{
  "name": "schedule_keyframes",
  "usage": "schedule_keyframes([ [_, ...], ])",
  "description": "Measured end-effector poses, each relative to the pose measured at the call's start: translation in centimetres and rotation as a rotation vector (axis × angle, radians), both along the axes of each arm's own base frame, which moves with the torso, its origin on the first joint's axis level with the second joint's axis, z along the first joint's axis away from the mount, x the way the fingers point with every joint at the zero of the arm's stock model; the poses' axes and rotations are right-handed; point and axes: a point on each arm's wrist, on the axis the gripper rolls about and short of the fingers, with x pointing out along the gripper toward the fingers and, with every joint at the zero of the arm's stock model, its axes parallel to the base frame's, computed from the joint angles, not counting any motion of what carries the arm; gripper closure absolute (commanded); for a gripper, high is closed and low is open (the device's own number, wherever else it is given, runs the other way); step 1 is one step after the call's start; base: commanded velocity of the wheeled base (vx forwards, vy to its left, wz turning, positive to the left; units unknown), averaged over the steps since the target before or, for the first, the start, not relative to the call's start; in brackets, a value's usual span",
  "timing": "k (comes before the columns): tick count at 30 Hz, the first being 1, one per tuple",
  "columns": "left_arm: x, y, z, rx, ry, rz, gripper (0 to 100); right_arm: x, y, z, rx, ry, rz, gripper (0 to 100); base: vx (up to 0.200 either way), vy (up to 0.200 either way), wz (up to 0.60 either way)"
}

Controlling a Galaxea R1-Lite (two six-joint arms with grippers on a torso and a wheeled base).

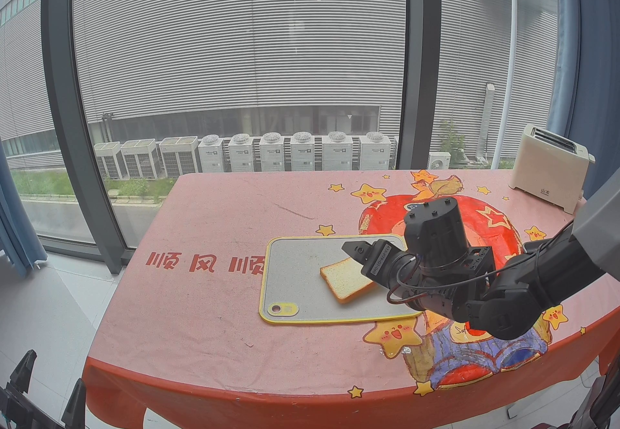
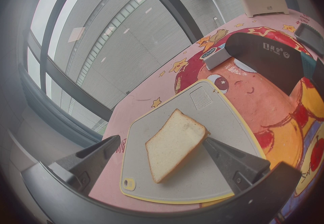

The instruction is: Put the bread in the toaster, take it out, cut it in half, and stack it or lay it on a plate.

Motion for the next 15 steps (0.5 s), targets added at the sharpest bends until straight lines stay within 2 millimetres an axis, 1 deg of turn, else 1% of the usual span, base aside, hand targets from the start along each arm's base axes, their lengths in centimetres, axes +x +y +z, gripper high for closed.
schedule_keyframes([
  [9, 0.0, 0.0, 0.0, 0.0, 0.0, -0.001, 0, -0.7, -0.9, 1.3, -0.003, 0.02, -0.014, 0, 0.0, 0.0, 0.0],
  [15, 0.0, 0.0, 0.0, 0.0, 0.0, 0.0, 0, -0.9, -1.0, 2.2, 0.013, 0.002, -0.012, 0, 0.0, 0.0, 0.0],
])
